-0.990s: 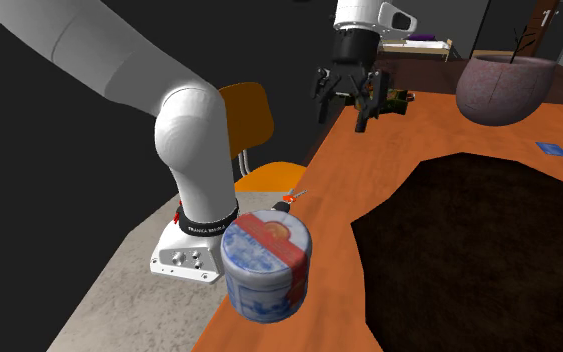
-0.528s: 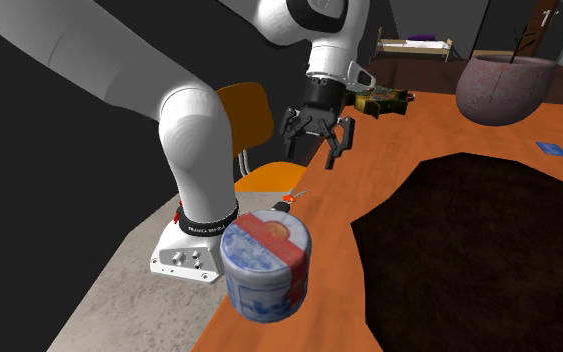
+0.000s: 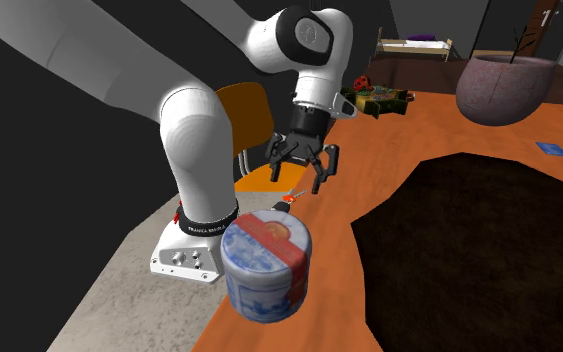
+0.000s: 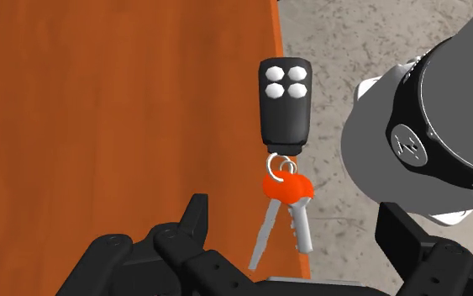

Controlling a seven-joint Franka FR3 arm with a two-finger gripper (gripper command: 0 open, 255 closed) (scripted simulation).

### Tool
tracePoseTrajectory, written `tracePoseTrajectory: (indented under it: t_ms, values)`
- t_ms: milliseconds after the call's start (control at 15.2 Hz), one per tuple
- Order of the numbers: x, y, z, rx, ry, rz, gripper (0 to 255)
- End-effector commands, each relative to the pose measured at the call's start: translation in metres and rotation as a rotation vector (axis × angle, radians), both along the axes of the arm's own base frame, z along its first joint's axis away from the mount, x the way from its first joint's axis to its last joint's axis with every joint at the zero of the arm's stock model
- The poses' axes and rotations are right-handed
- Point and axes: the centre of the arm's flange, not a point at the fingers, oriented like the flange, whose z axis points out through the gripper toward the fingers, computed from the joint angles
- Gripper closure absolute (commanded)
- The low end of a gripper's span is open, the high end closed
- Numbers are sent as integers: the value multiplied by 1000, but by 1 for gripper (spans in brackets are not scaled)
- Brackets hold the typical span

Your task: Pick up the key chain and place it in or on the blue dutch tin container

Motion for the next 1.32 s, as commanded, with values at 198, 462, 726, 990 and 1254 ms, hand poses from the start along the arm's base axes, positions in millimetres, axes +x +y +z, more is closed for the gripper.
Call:
tracePoseTrajectory:
  t_ms: [198,462,726,990,1254]
  values:
    - [-3,-5,-12,0,0,1,0]
    - [-3,-5,-12,0,0,1,0]
    - [-3,-6,-12,0,0,1,255]
    - [-3,-2,-15,0,0,0,255]
    - [-3,-5,-7,0,0,1,255]
